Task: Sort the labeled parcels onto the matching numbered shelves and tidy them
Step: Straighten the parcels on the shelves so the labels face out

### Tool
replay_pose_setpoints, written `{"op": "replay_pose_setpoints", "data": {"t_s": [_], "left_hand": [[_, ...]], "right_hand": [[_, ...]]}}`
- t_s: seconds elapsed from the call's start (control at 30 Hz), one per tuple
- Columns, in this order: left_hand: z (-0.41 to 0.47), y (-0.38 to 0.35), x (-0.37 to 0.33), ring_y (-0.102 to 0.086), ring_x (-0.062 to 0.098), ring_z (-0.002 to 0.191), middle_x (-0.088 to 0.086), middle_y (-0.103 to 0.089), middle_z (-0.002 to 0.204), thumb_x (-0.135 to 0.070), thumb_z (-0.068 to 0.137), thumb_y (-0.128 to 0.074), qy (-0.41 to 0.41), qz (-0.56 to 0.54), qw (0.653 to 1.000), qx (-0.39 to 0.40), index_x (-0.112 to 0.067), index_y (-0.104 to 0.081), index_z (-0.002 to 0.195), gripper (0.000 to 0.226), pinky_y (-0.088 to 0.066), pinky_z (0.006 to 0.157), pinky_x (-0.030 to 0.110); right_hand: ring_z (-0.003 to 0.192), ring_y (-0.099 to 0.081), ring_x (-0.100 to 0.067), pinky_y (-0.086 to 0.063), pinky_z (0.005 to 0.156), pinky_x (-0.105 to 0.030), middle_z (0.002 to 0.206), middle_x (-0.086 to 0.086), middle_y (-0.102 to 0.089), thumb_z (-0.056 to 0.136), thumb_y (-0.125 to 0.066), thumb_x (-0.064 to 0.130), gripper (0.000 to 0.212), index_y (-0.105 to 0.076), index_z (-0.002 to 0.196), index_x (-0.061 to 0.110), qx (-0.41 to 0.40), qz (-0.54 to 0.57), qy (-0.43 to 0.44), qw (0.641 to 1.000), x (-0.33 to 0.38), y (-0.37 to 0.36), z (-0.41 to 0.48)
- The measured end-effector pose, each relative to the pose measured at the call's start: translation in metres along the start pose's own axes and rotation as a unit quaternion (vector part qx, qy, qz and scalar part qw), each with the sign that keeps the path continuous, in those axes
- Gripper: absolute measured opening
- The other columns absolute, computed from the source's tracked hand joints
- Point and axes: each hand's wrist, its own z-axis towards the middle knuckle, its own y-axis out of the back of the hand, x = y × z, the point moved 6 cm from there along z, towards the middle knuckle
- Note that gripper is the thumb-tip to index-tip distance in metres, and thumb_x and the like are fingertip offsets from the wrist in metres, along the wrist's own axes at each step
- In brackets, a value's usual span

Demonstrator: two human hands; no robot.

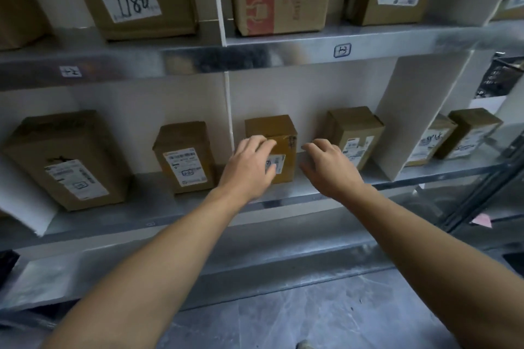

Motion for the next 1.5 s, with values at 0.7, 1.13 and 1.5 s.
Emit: {"op": "replay_pose_setpoints", "data": {"t_s": [0.7, 1.13, 1.5], "left_hand": [[0.070, -0.045, 0.045, -0.051, 0.032, 0.119, 0.009, -0.052, 0.131, -0.018, 0.088, -0.066, 0.193, 0.040, 0.980, -0.009, -0.016, -0.058, 0.129, 0.042, -0.047, 0.099, 0.044], [0.067, -0.046, 0.040, -0.048, 0.031, 0.124, 0.007, -0.045, 0.140, -0.020, 0.091, -0.062, 0.201, 0.025, 0.979, 0.002, -0.017, -0.050, 0.138, 0.048, -0.044, 0.105, 0.041], [0.072, -0.026, -0.004, -0.037, 0.027, 0.133, 0.005, -0.044, 0.144, -0.036, 0.097, -0.053, 0.116, 0.021, 0.993, -0.024, -0.024, -0.044, 0.144, 0.049, -0.034, 0.111, 0.043]], "right_hand": [[0.120, -0.057, -0.043, -0.041, 0.101, -0.035, 0.138, -0.024, -0.052, 0.090, -0.071, 0.007, 0.037, -0.064, 0.126, 0.002, 0.034, 0.202, 0.188, 0.961, -0.036, -0.051, 0.119], [0.132, -0.051, -0.039, -0.037, 0.108, -0.032, 0.148, -0.020, -0.047, 0.093, -0.070, 0.012, 0.044, -0.060, 0.136, 0.006, 0.035, 0.192, 0.175, 0.965, -0.037, -0.049, 0.115], [0.107, -0.058, -0.040, -0.053, 0.079, -0.046, 0.123, -0.016, -0.063, 0.092, -0.062, 0.024, 0.032, -0.065, 0.122, 0.011, -0.118, 0.040, 0.136, 0.983, -0.059, 0.005, 0.064]]}}
